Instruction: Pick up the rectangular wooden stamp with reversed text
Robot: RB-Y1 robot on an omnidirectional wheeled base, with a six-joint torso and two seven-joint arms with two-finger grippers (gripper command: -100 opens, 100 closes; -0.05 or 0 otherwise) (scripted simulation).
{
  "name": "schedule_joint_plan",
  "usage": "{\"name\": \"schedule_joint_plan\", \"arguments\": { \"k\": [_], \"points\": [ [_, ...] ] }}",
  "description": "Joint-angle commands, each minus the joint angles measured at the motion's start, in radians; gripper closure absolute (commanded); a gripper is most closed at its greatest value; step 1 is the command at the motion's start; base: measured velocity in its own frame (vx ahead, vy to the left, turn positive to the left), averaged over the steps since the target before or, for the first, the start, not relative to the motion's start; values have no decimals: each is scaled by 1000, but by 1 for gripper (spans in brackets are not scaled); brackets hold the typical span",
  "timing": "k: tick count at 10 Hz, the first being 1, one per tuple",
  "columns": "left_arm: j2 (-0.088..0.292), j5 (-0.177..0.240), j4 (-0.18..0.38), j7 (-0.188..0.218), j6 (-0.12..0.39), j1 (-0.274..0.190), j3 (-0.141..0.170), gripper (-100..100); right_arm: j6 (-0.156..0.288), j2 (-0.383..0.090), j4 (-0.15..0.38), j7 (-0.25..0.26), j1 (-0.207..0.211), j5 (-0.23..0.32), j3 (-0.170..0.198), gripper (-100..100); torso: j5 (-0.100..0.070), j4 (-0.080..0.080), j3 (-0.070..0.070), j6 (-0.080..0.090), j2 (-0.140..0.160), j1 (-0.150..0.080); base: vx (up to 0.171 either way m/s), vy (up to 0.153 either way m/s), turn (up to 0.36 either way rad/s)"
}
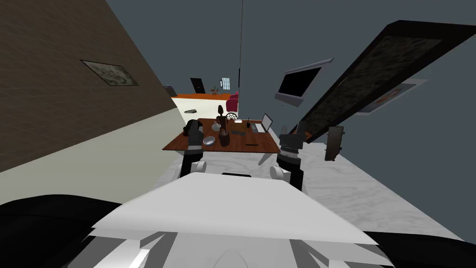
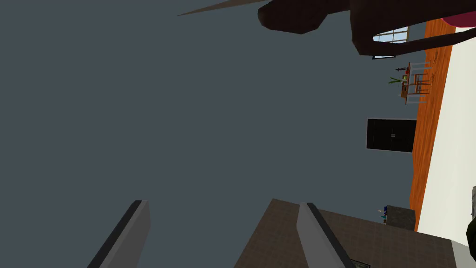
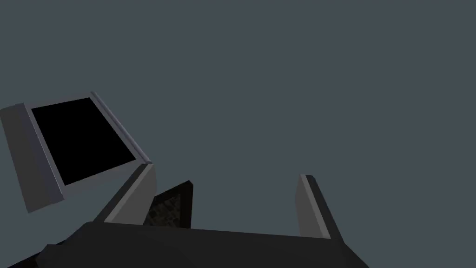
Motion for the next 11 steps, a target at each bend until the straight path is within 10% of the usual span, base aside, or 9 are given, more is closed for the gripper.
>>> {"name": "schedule_joint_plan", "arguments": {
  "k": [1,11],
  "points": [
    [0,0,0,0,0,0,0,0,3,-46,5,14,11,13,27,-100,0,0,0,0,0,0,0,-19,249],
    [0,0,0,0,0,0,0,0,36,-305,66,109,145,127,237,-100,-1,1,3,0,5,-3,-45,-53,362]
  ]
}}
